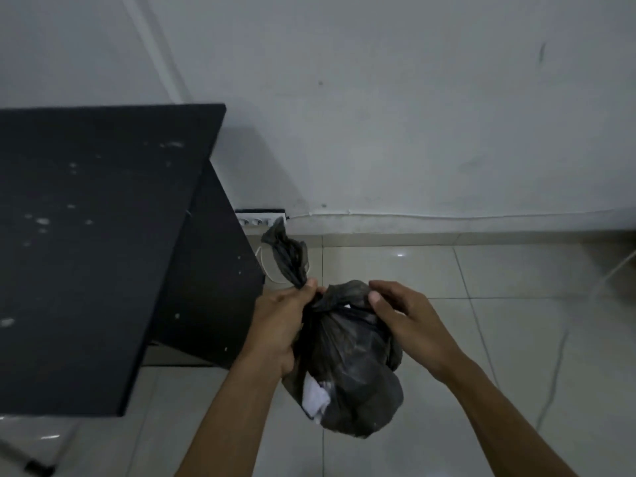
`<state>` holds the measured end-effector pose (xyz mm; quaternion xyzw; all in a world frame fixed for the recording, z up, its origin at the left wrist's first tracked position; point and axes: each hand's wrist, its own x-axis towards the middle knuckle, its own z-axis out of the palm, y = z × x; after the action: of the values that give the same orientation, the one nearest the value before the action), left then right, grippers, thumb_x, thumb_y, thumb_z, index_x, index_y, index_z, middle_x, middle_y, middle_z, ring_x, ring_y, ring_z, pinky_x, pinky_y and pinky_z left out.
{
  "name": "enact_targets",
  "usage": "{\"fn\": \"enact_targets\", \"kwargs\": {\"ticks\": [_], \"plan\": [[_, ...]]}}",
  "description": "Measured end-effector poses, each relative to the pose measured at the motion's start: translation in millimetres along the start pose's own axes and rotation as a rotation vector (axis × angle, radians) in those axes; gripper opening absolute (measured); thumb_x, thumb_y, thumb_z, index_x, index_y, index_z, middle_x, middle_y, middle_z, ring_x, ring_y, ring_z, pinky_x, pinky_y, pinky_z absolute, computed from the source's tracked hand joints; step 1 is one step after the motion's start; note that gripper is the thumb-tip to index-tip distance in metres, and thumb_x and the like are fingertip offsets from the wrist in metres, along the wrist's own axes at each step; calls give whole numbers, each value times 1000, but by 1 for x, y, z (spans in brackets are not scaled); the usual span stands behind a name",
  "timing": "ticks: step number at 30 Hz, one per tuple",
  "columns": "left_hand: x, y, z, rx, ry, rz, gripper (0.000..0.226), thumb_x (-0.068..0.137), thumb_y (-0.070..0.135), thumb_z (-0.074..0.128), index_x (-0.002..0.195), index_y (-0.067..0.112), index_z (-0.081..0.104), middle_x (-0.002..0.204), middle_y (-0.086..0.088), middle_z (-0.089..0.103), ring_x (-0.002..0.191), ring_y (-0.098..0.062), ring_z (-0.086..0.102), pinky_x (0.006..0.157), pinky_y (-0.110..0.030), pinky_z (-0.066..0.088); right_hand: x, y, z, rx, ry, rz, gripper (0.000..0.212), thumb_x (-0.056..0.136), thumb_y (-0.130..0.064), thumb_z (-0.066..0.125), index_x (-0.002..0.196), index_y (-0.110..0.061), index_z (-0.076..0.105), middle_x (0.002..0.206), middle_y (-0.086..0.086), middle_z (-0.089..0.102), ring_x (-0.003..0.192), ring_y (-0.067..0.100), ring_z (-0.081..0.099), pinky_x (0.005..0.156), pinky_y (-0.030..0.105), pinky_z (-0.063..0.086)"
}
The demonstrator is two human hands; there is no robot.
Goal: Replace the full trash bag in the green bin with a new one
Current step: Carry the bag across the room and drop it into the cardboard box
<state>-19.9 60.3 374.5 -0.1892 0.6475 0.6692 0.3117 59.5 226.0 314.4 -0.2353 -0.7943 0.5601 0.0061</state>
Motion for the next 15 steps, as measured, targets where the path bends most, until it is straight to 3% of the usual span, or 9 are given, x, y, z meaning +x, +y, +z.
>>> {"fn": "enact_targets", "kwargs": {"ticks": [8, 12, 15], "plan": [[-149, 99, -35, -22, 126, 17, 23, 92, 21, 63, 91, 0, 71, 86, -10, 70, 83, -22, 63, 63, -31, 52, -83, -163, -33, -69, -99, -44, 31, 97, -37, 50, 123, -25, 62, 119, -7, 65, 111, 8, 59, 98, 31, 48], [-201, 125, -70, -57, 179, 62, 23, 92, 22, 63, 89, 1, 70, 89, -14, 71, 86, -28, 65, 67, -38, 55, -107, -218, -20, -81, -162, -116, 31, 97, -38, 51, 121, -25, 64, 116, -8, 67, 109, 8, 61, 98, 30, 48], [-244, 136, -113, -107, 252, 126, 21, 92, 23, 63, 84, 4, 69, 79, -10, 70, 77, -25, 65, 59, -33, 53, -128, -259, 6, -80, -215, -182, 29, 97, -37, 52, 121, -26, 63, 117, -8, 66, 110, 7, 59, 98, 27, 45]]}}
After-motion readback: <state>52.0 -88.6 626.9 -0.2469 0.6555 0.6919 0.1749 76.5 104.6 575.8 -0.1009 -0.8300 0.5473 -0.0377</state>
